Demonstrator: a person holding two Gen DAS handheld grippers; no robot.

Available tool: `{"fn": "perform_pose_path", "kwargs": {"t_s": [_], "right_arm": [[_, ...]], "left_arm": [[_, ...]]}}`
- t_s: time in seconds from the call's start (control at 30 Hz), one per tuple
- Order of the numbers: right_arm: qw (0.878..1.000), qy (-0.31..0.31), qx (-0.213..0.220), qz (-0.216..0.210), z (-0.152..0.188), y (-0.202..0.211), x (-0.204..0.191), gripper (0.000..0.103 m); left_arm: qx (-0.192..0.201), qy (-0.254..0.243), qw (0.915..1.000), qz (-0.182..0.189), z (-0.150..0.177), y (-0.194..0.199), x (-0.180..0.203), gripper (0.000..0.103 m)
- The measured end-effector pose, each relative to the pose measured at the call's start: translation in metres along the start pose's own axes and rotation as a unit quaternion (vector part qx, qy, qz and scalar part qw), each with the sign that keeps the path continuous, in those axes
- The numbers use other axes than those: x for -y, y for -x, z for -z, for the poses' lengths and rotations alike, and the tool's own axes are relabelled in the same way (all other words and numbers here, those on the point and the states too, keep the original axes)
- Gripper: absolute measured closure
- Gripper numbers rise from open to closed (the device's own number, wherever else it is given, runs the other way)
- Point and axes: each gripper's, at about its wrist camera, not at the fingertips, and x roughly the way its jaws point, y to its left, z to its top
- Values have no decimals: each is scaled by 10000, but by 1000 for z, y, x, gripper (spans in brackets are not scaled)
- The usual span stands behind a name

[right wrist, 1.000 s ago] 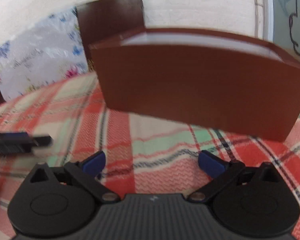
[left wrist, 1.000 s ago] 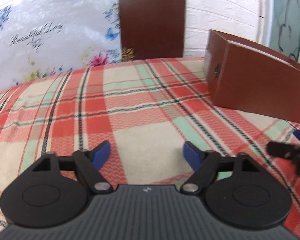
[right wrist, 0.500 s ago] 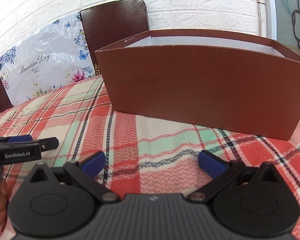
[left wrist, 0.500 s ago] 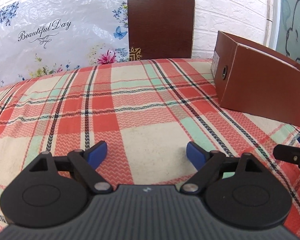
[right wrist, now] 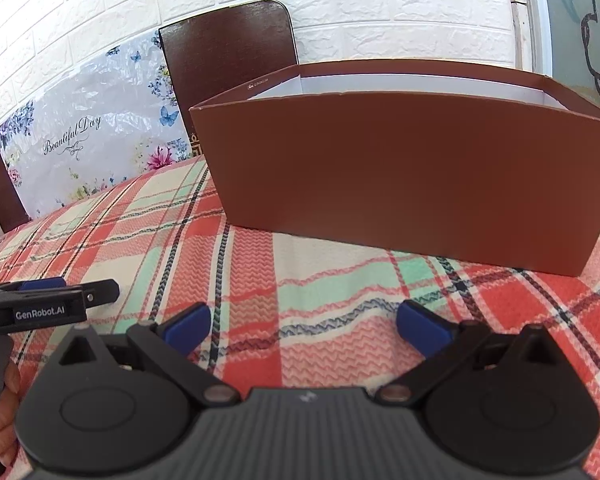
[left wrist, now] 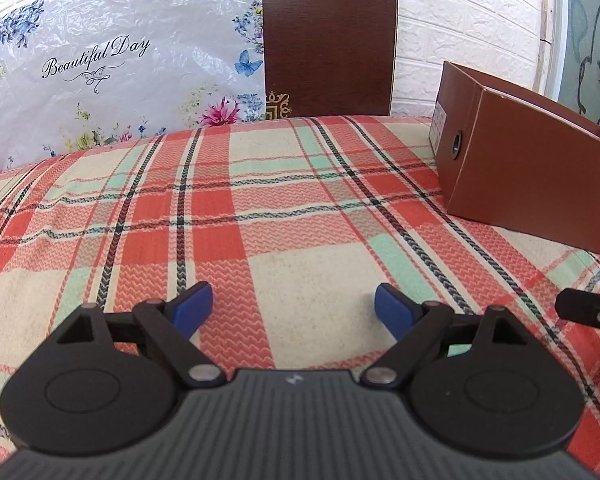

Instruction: Organize objects

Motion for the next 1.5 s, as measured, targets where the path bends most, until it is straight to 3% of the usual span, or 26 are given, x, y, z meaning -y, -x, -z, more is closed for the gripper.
{"fn": "perform_pose_path", "kwargs": {"t_s": [1.17,1.37,1.5], "right_arm": [[9993,81,-23,359,3,1,-5,0],[9988,181,-79,438,1,-2,-7,0],[9983,275,-144,494,0,-5,-9,0]], "left_arm": [[41,83,9999,73,-1,1,-7,13],[-202,-155,9991,-329,1,2,4,11],[-299,-4,9985,-449,8,15,2,10]]}}
